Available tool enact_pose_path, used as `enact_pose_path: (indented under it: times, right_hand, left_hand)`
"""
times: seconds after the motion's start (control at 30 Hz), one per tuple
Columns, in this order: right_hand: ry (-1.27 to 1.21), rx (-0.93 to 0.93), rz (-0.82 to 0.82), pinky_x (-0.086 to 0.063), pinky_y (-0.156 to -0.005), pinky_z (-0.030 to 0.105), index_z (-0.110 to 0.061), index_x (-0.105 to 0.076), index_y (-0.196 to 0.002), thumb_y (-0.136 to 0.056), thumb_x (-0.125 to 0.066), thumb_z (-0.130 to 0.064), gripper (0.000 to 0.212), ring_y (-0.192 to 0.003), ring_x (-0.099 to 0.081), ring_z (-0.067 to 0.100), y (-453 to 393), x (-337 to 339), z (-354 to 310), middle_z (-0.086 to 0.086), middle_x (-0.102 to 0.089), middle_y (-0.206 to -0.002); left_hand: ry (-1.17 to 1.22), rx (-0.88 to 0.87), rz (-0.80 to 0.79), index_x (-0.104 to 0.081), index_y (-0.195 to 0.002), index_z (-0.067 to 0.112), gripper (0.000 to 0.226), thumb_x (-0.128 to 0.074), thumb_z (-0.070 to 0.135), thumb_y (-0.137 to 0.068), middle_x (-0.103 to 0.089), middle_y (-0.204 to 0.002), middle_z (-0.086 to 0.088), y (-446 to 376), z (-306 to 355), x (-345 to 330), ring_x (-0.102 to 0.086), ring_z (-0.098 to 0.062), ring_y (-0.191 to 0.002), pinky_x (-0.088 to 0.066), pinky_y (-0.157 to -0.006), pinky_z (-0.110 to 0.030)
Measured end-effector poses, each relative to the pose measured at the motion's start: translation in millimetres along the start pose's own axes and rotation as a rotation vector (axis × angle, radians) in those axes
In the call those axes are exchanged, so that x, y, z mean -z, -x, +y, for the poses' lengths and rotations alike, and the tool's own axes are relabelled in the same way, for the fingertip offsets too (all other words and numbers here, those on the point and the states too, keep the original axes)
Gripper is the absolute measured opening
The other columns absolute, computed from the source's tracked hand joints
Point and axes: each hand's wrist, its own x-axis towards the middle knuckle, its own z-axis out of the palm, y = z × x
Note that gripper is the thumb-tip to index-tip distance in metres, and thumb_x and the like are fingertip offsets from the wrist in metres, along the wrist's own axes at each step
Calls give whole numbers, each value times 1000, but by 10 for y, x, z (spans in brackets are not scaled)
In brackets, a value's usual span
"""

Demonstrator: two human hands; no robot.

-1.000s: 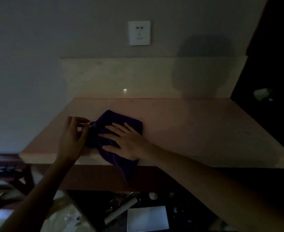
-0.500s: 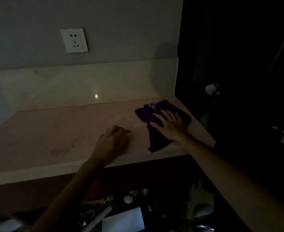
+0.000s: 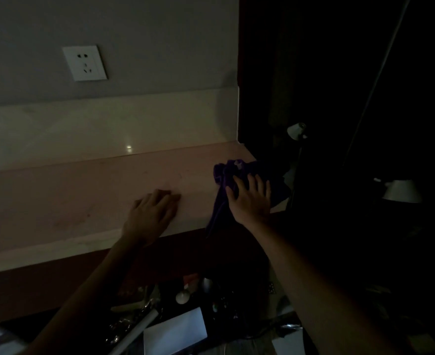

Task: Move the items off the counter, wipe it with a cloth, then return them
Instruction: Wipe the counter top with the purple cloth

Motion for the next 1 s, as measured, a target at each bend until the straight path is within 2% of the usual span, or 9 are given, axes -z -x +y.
enact_pose_path:
  times: [0.13, 0.33, 0.43, 0.57, 0.67, 0.73, 0.83, 0.93, 1.0]
  right_hand:
    - [4, 10, -26, 1, -120, 49, -36, -31, -146, -94, -15, -61, 60, -148, -12, 26, -49, 9, 26, 5, -24, -158]
    - [-3, 65, -151, 2, -120, 50, -29, -20, -151, -96, -15, -59, 63, -150, -1, 27, 24, 129, -22, 6, -8, -163]
    - [-99, 179, 22, -13, -120, 48, -17, -31, -148, -98, -31, -47, 58, -148, -14, 29, 300, 172, -205, 10, -18, -160]
    - [-465, 415, 224, -36, -107, 35, -15, -50, -131, -95, -47, -30, 40, -130, -41, 21, 1146, 33, -615, 3, -46, -141]
    - [-803, 469, -66, -41, -99, 28, -18, -59, -121, -95, -50, -23, 27, -116, -50, 12, 2116, -472, -853, -1, -55, -125]
    - [-862, 404, -500, -48, -95, 37, -16, -59, -118, -95, -53, -21, 25, -110, -57, 15, 2862, -957, -840, 3, -58, -121]
    - [-532, 327, -1114, -47, -97, 40, -8, -61, -117, -93, -57, -21, 27, -114, -58, 27, 3831, -1667, -550, 14, -60, -121]
    - [-302, 258, -1398, -48, -84, 29, -7, -61, -116, -93, -58, -23, 29, -111, -59, 28, 4495, -1926, -199, 13, -62, -116]
    - [-208, 216, -1515, -45, -72, 21, -6, -59, -117, -96, -54, -20, 26, -100, -57, 21, 4718, -1924, -72, 10, -62, -111]
  left_hand:
    - [-26, -6, -18, -50, -138, 36, 57, -16, 53, -95, -53, -137, 1, -18, 33, 33, -58, -28, -114, -44, -86, -40]
    - [85, -7, -82, -33, -149, 38, 71, -3, 60, -89, -39, -152, 3, 52, 2, 41, -43, -20, -137, -35, -105, -39]
    - [140, 11, -84, -35, -150, 33, 63, -14, 57, -96, -36, -156, 4, 172, 38, 54, -36, -16, -143, -30, -110, -37]
    - [392, 10, 72, -59, -134, 20, 46, -36, 41, -100, -55, -140, -5, 637, 50, 175, -53, -22, -129, -44, -104, -42]
    - [553, 146, 138, -60, -127, 17, 35, -44, 33, -100, -55, -125, 2, 1450, 62, 131, -56, -14, -114, -44, -95, -27]
    - [613, 331, 64, -59, -125, 15, 30, -50, 27, -100, -49, -113, 7, 2213, 46, -67, -51, -8, -100, -41, -84, -22]
    - [743, 794, -144, -63, -121, 7, 28, -57, 18, -97, -57, -114, -9, 3595, -36, -639, -60, -20, -97, -44, -80, -25]
    - [898, 1341, -276, -64, -113, 2, 22, -57, 15, -96, -65, -105, -18, 4974, 75, -1023, -66, -33, -96, -51, -78, -31]
    - [1015, 1632, -290, -59, -90, 4, 12, -51, 8, -98, -58, -79, -13, 5773, 285, -1105, -60, -29, -76, -46, -57, -24]
